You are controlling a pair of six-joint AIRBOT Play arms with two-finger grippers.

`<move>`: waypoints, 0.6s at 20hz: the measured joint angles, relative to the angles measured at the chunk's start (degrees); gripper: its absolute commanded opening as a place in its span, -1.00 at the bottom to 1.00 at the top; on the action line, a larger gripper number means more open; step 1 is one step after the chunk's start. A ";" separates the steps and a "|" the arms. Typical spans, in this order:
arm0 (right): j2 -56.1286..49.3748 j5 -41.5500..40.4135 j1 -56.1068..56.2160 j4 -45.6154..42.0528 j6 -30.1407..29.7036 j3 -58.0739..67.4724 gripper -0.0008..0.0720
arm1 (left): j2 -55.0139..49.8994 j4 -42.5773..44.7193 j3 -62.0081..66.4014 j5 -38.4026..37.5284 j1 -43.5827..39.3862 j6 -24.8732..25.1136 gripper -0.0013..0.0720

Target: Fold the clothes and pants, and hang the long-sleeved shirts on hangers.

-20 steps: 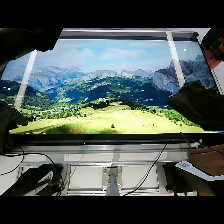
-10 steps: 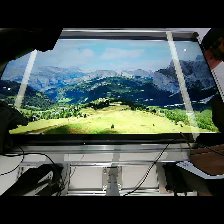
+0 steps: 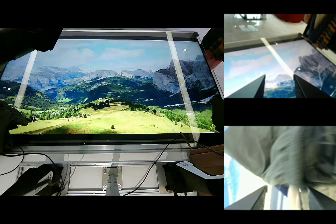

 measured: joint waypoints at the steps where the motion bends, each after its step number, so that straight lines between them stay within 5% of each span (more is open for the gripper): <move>1: 0.02 0.31 0.00 1.36 0.63 0.44 0.57 | 0.00 0.02 0.00 0.00 0.00 0.00 0.14; 2: 0.00 0.55 0.00 3.17 1.18 1.20 0.55 | 0.00 0.02 0.00 0.02 0.00 0.02 0.14; 5: 0.00 -1.09 0.13 13.40 2.49 5.60 -0.68 | 0.00 0.09 0.00 0.11 0.04 1.22 0.11; 6: 0.02 -2.32 0.48 18.51 2.62 7.37 -0.92 | 0.00 0.31 0.00 0.33 0.07 1.73 -0.03; 8: 0.00 -6.08 2.62 30.23 1.97 11.10 -0.92 | 0.00 1.18 0.00 1.33 0.20 2.14 -0.53; 12: 0.02 -12.04 14.56 49.46 -0.52 17.11 -0.92 | -0.15 2.69 0.00 4.33 2.49 2.51 -0.93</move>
